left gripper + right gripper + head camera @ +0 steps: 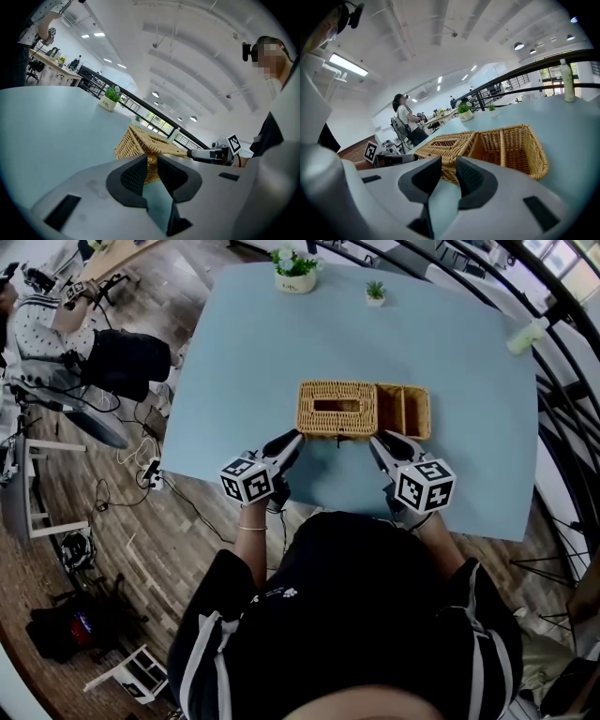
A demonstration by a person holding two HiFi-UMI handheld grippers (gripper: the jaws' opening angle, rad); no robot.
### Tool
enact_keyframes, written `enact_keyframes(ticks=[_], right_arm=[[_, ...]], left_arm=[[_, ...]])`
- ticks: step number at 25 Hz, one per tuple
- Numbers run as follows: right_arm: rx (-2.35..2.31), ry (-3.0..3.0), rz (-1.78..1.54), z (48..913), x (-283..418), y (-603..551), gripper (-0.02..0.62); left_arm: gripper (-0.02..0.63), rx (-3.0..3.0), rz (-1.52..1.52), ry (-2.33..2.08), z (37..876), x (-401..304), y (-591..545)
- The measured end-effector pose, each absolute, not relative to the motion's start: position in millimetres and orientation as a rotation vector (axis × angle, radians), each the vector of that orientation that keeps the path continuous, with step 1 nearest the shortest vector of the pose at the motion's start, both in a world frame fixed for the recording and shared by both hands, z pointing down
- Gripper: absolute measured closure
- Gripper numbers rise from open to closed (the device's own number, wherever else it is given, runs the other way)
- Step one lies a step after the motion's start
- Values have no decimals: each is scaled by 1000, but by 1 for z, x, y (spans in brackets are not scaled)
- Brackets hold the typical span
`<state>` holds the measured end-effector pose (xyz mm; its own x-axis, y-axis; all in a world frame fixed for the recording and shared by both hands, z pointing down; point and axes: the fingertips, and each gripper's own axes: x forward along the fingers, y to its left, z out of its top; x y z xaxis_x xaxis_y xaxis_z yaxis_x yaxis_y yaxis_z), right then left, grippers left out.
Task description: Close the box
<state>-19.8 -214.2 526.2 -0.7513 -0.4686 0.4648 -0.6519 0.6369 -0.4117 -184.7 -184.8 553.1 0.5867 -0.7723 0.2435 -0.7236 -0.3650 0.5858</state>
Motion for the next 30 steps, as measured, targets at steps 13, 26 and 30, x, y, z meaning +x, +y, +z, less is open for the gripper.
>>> enact_keyframes(ticks=[13,26,30], right_arm=[[1012,-2613,698,496,-8,-229,595],[1126,-2734,557,447,1,-239,595],[1167,-2736,549,443,7,-242,595]], left_arm=[[546,2151,-74,-1292,534,-194,-175],[548,2441,-27,-1373,447,-170,-186],[548,2506,29,-1380,436,-163,-187]])
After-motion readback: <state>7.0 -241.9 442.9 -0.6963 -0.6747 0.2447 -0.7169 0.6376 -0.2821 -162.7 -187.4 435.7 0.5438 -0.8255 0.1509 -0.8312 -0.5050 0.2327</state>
